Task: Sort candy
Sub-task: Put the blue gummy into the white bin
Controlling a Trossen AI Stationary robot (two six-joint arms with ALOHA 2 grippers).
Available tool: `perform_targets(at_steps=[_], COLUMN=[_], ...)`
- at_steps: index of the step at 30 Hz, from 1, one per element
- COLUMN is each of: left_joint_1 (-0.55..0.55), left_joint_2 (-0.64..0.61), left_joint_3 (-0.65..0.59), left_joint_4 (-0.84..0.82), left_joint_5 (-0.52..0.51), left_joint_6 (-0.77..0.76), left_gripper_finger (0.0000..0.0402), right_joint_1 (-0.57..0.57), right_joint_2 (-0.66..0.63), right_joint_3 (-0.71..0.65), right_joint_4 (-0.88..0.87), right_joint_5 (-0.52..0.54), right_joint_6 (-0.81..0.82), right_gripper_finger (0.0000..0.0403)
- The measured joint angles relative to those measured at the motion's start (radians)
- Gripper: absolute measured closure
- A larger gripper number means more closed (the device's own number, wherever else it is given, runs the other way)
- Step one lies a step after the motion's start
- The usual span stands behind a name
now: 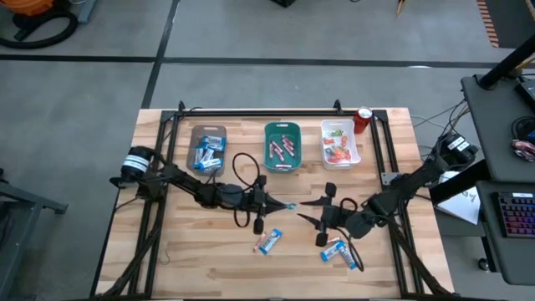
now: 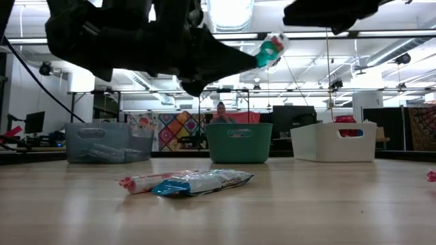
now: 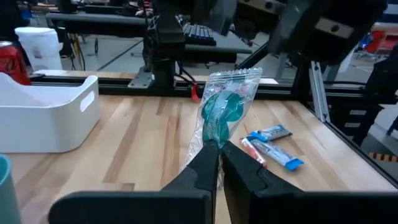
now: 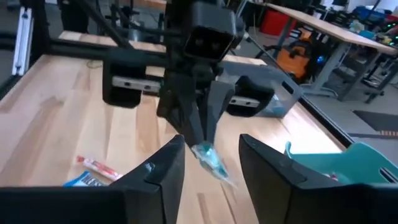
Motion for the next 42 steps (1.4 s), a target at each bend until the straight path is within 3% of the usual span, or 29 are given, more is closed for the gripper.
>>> perform_targets(at_steps=[10, 18, 24, 31, 37, 42], left_joint_1=[0.000, -0.002, -0.002, -0.002, -0.002, -0.002], left_joint_2=[0.009, 0.009, 0.009, 0.009, 0.009, 0.009], left_joint_3=[0.016, 0.037, 0.051, 0.054, 0.053, 0.052], left_joint_4=[0.003, 0.006, 0.004, 0.003, -0.001, -0.014], left_joint_5=[0.000, 0.000, 0.000, 0.000, -0.001, -0.002], left_joint_6=[-0.006, -0.023, -0.023, -0.025, -0.031, -0.029], left_gripper_finger=[0.0401, 0.0401, 0.0401, 0.0401, 0.0394, 0.0358], right_joint_1=[-0.004, -0.036, -0.050, -0.051, -0.051, -0.051], right_joint_2=[0.027, 0.031, 0.031, 0.031, 0.031, 0.031], right_joint_3=[0.004, 0.004, 0.004, 0.004, 0.004, 0.004], right_joint_4=[-0.036, -0.032, -0.032, -0.036, -0.034, -0.036], right_joint_5=[0.002, -0.036, -0.059, -0.060, -0.084, -0.085], right_joint_6=[0.026, 0.037, 0.030, 0.019, 0.015, 0.035], right_gripper_finger=[0.0222, 0.0229, 0.0271, 0.0381, 0.0390, 0.0391])
